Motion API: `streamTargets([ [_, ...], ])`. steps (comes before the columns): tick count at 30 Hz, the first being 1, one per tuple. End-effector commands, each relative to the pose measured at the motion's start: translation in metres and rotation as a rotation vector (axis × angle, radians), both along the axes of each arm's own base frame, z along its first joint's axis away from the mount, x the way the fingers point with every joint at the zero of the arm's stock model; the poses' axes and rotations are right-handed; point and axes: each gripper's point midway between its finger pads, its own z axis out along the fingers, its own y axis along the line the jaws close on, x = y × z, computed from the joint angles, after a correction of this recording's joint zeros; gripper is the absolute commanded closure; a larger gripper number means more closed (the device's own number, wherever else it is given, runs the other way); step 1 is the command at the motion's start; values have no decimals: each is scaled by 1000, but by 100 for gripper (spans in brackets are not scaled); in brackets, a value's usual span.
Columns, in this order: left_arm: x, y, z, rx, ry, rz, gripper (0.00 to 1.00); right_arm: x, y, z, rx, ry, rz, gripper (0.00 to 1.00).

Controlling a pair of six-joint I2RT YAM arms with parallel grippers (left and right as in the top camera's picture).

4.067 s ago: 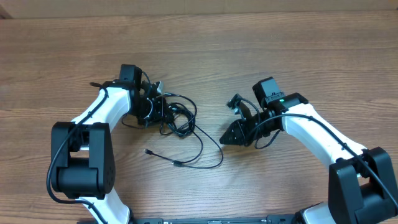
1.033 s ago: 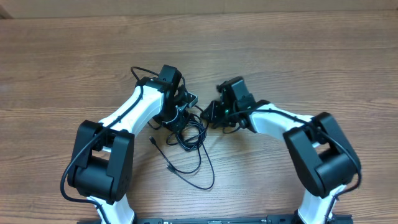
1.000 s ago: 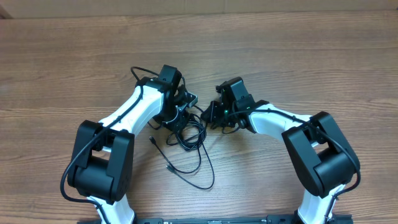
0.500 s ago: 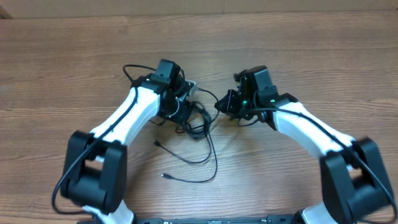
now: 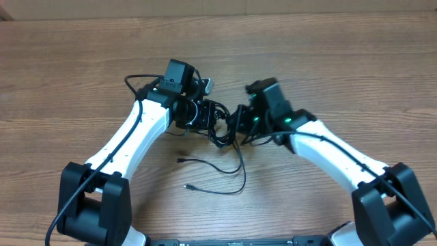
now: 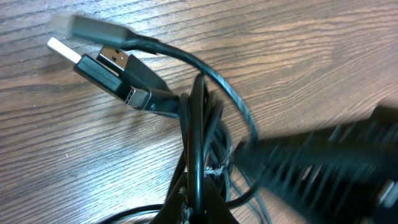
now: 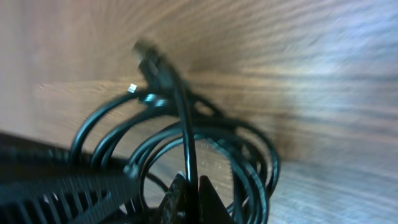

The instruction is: Untangle cables

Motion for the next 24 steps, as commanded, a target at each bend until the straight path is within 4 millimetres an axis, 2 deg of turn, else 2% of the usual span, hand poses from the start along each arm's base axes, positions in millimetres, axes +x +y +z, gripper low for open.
streamTargets([
  [1,9,2,10,-6,-29,42,96,-15,18,2,-54,-27,15,96],
  [6,14,10,9,-9,-7,109,96,-34,21,-9,-148,-10,-1,96],
  [12,14,18,7,2,15,133,96,-29,10,-13,-200,-30,-35,96],
  [14,12,20,6,14,21,133,96,-27,8,-12,-189,-23,-31,92],
  [16,11,21,5,21,16,117,96,-31,12,-9,-162,-27,60,71],
  [17,11,21,5,23,14,115,96,-33,13,-7,-149,-30,99,68],
  [21,11,21,3,23,17,115,96,-39,5,5,-84,3,158,66],
  [24,11,21,3,23,18,113,96,-29,-17,14,-83,2,121,65],
])
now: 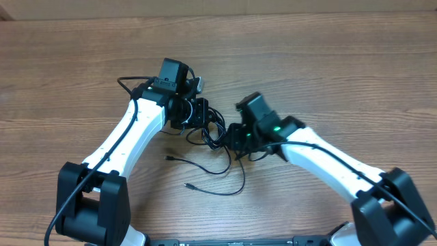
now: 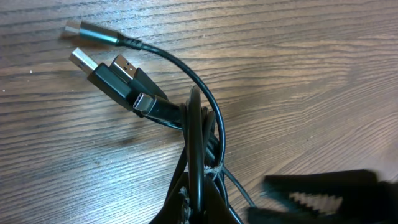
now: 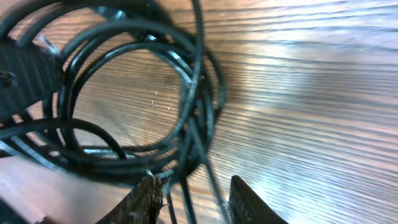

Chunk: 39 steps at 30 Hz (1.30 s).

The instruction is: Untangle cables

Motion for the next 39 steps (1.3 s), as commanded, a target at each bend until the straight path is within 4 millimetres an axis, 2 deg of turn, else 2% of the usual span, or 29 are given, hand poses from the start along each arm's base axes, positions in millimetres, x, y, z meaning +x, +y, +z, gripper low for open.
streamTargets([
  [1,4,-1,8,-6,-42,-35,96,21,-21,35,73,-69,-16,54],
  [2,3,-2,8,-11,-53,-61,96,27,-29,36,73,-78,-33,47],
  [3,1,-6,10,-27,-68,-107,96,32,-33,38,83,-99,-18,46],
  [4,-2,-12,13,-58,-88,-169,96,37,-36,40,95,-125,11,47],
  [7,-16,-30,26,-173,-155,-367,96,48,-50,40,87,-160,17,61],
  [9,-26,-38,33,-230,-201,-484,96,53,-59,38,84,-149,-20,62],
  [13,-41,-39,32,-239,-248,-633,96,63,-73,32,93,-115,-102,62],
  [18,-64,-40,28,-232,-281,-812,96,64,-68,26,137,-84,-89,61],
  [21,-71,-39,28,-232,-284,-853,96,59,-67,12,131,-19,-112,55],
  [23,-70,-39,28,-231,-286,-854,96,53,-63,2,143,43,-121,55],
  [28,-69,-37,26,-215,-295,-866,96,28,-34,-9,290,203,-29,56],
  [29,-69,-36,24,-202,-294,-866,96,25,-31,-12,304,235,-28,60],
  [34,-68,-34,22,-184,-288,-867,96,16,-32,-24,284,301,-58,61],
  [39,-70,-37,25,-212,-290,-866,96,18,-45,-41,204,320,-166,61],
])
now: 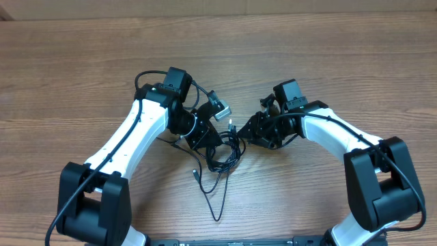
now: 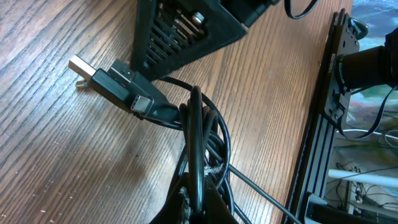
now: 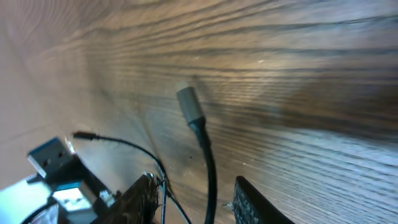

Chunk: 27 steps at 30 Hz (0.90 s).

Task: Untangle cables
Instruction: 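Grasp a cable loop with the right gripper beside the left gripper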

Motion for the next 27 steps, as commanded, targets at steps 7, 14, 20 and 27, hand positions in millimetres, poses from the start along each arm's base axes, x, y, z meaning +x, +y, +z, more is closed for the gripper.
streamTargets([
  [7,1,-5,9,-40,-35,-30,96,-21,8,-14,-39,75,-19,61],
  [14,-2,-11,16,-90,-19,-36,96,-19,26,-14,-51,21,-7,61],
  [20,-4,-13,18,-107,-8,-37,96,3,13,-24,-180,-86,-62,66],
  [27,-4,-13,19,-114,-3,-38,96,2,10,-26,-193,-82,-66,71],
])
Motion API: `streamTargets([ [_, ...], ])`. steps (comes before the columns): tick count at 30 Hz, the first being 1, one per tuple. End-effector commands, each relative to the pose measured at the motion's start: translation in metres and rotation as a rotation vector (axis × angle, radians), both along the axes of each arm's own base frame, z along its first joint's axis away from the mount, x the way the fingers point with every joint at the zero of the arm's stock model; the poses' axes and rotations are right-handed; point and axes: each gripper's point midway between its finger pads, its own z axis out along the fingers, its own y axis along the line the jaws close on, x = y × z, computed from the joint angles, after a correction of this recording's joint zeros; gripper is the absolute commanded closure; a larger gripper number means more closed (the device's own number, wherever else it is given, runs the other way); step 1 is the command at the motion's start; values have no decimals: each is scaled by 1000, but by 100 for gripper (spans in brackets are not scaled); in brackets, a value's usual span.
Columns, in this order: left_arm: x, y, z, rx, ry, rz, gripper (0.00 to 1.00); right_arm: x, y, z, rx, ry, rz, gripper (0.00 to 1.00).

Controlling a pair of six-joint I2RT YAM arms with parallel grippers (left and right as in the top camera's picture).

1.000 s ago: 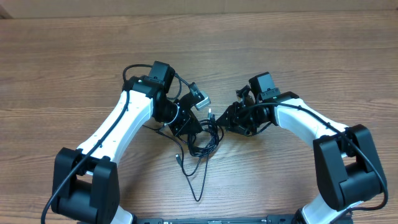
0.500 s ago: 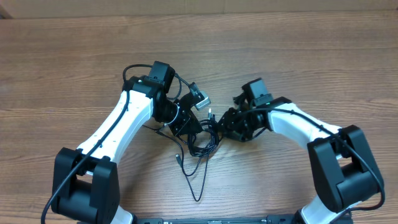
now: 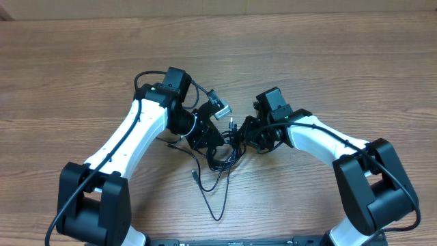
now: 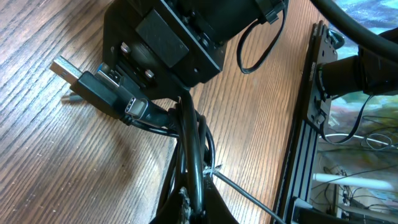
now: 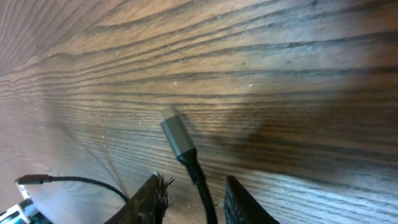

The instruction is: Untangle cables

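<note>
A tangle of black cables [image 3: 222, 154] lies at mid-table, one thin tail [image 3: 217, 205] trailing toward the front edge. My left gripper [image 4: 190, 210] is shut on the bundle [image 4: 186, 134], and its USB plugs [image 4: 94, 87] stick out past it; from overhead the gripper [image 3: 203, 134] sits left of the tangle, the plugs [image 3: 218, 108] above it. My right gripper [image 3: 246, 138] faces it closely from the right. In the right wrist view it [image 5: 196, 200] is open, with a grey-tipped plug [image 5: 176, 137] and its black lead running between the fingers [image 5: 153, 198].
Bare wood-grain table [image 3: 328, 61] surrounds the arms. The right gripper's black body [image 4: 186, 37] fills the upper part of the left wrist view, just beyond the plugs. A black frame rail [image 4: 308, 124] and loose wires stand past the table's edge.
My right gripper has moved left, closer to the bundle and my left gripper. The grey plug now lies nearer, between its open fingers. The left gripper keeps its hold in nearly the same place.
At first both grippers were shut on the bundle, close together. Then the right one stood open among the loops while the left held on. Later the left held the bundle further right, and the right stood open apart, a grey plug before it. Now it is close again.
</note>
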Motion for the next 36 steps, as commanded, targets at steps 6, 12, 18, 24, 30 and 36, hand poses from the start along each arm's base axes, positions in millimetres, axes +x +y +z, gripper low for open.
streamTargets([
  [6,-1,-6,11,-53,-26,-30,96,-20,3,-1,23,83,23,73],
  [12,-1,-6,11,-53,-24,-27,96,-36,4,0,46,162,39,76],
  [18,-1,-6,11,-53,-21,-25,96,-30,0,-3,18,118,54,81],
  [24,-3,-6,11,-49,-9,-25,96,-7,-4,-4,-24,12,23,80],
  [30,-3,-5,11,-48,-6,-24,96,-5,-5,-4,-33,1,17,83],
  [36,-4,-8,14,-72,1,-26,96,-3,-8,-6,-53,-6,9,89],
])
